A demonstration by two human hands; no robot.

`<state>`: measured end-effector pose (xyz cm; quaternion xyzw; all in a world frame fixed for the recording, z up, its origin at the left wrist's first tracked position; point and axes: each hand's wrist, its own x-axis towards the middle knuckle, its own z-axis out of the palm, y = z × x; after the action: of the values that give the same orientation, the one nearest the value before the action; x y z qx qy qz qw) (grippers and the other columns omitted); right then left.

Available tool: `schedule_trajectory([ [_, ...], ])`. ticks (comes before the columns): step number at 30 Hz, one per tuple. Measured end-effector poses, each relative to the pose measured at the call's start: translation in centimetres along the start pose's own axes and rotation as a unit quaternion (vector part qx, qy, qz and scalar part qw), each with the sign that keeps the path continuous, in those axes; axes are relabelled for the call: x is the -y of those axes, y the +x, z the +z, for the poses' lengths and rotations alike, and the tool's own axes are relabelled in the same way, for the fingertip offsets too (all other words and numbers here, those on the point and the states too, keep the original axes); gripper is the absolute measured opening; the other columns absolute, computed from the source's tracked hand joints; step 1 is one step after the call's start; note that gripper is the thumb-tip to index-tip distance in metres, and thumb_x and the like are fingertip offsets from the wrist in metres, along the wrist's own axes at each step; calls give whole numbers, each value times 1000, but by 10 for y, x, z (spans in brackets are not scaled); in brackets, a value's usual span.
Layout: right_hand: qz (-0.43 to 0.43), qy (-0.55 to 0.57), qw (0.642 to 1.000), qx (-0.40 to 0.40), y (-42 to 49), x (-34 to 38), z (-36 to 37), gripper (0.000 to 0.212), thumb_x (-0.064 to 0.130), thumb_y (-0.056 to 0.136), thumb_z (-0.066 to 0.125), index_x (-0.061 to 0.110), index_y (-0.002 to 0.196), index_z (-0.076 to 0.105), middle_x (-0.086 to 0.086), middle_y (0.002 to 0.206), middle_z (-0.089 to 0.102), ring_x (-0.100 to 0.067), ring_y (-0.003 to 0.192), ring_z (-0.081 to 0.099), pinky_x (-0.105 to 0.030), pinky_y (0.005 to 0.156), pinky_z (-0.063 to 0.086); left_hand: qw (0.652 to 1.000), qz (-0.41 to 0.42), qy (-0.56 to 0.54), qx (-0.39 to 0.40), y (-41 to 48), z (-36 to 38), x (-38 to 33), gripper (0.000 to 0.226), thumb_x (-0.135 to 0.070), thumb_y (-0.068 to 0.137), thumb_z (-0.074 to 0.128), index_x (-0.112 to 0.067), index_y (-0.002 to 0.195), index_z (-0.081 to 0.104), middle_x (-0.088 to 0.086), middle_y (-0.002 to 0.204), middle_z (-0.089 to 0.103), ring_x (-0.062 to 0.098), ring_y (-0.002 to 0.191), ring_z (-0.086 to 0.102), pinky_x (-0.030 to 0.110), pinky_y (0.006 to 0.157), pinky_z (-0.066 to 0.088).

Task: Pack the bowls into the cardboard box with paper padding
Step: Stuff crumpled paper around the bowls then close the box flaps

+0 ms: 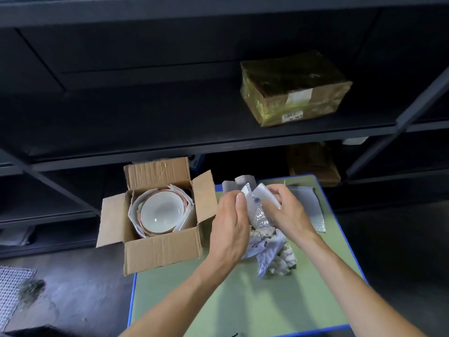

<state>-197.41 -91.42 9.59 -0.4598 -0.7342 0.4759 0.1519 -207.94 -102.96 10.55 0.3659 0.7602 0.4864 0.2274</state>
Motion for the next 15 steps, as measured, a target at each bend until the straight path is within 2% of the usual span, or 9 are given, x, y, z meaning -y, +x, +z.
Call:
schedule_trajectory([
  [2,-15,-8,1000,-4,-5,8,3,20,33,94,58,32,112,51,11,99,68,-6,87,65,-34,77,54,1000,-15,-23,-1,2,0,3,23,-42,105,28,-34,97,49,-8,89,58,14,86,60,36,76,49],
  [5,-46,-39,998,16,-10,19,8,27,23,92,59,34,111,44,12,97,63,-8,84,64,-39,74,56,997,-45,-63,-5,3,-2,8,3,-31,99,48,-33,99,50,-3,98,59,8,77,59,34,68,51],
  [8,-57,-36,996,59,-13,26,13,46,5,87,54,39,116,42,9,98,64,-13,74,68,-42,63,60,994,-65,-84,8,5,-8,9,13,-41,90,60,-35,98,53,4,102,58,13,77,63,41,70,57],
  [10,-63,-37,995,72,-13,27,17,51,3,87,51,42,119,44,9,103,64,-13,71,68,-38,61,59,991,-77,-104,17,4,-13,9,15,-45,87,62,-36,93,51,3,92,63,23,72,66,48,67,57],
  [13,-86,-69,991,69,-13,27,23,54,10,91,50,50,127,47,11,117,60,-1,94,59,-25,76,51,988,-84,-131,23,3,-21,9,18,-46,89,62,-34,91,49,-4,80,64,27,69,66,48,65,53],
  [15,-95,-84,988,85,-15,30,27,48,22,99,45,56,132,46,13,120,56,4,109,51,-27,89,47,985,-90,-149,19,1,-26,8,18,-42,91,62,-30,93,49,-4,80,65,25,70,68,41,63,54],
])
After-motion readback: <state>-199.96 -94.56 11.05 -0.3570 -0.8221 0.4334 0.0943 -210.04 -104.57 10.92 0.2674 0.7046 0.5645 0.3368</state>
